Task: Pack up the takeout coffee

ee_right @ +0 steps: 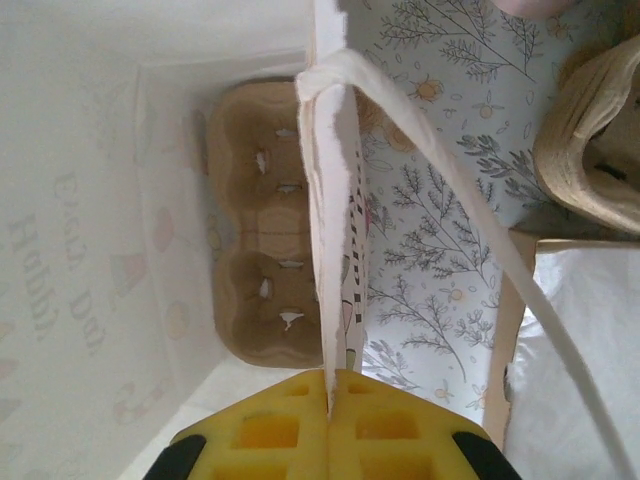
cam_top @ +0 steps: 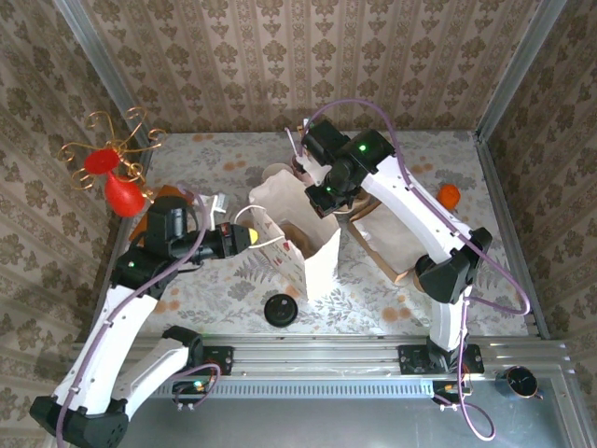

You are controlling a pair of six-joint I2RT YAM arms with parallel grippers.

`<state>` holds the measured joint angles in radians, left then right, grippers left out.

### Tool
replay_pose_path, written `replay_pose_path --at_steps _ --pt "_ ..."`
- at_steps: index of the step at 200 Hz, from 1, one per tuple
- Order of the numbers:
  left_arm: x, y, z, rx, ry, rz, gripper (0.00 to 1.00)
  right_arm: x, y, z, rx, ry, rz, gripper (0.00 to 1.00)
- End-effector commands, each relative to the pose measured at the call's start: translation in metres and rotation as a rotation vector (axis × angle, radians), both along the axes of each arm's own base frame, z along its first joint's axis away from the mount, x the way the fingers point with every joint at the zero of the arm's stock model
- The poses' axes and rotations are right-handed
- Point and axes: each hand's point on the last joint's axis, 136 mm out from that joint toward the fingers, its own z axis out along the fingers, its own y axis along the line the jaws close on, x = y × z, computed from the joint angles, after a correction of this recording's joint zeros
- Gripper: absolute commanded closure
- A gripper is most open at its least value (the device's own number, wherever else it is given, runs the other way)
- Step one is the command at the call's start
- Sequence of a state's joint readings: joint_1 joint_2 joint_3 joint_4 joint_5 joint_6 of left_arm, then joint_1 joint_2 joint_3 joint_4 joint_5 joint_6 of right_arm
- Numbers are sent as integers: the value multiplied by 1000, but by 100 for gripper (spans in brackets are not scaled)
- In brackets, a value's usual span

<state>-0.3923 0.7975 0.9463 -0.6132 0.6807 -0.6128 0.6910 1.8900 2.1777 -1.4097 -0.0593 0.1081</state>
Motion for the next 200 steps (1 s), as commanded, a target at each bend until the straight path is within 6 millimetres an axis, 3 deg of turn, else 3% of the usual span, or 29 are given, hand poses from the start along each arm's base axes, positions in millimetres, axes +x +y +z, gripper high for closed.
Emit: replay_pose_path --at_steps 1,46,109,136,156,162,174,184,200 --pt "-2 5 22 -30 -54 9 100 -2 -4 28 50 -78 -17 100" --pt "-12 15 66 -81 -123 20 100 -2 -11 67 92 -166 -33 100" --pt "-24 21 91 -108 -169 36 100 -9 -17 105 160 -233 -46 100" --pt "-24 20 87 -107 -161 36 100 -11 -17 106 161 -230 -44 100" --pt "-19 18 80 -123 -142 36 100 -11 -14 88 135 -178 -33 99" --pt "-16 17 77 -129 -135 38 97 -10 -12 79 125 -154 -30 91" --pt "-11 15 68 -136 -114 46 64 -7 -9 58 92 -97 -30 62" --pt "-7 14 62 -143 -100 48 55 -3 -10 43 64 -63 -44 41" --pt "-2 11 55 -146 -79 47 32 4 -11 36 37 -51 -62 22"
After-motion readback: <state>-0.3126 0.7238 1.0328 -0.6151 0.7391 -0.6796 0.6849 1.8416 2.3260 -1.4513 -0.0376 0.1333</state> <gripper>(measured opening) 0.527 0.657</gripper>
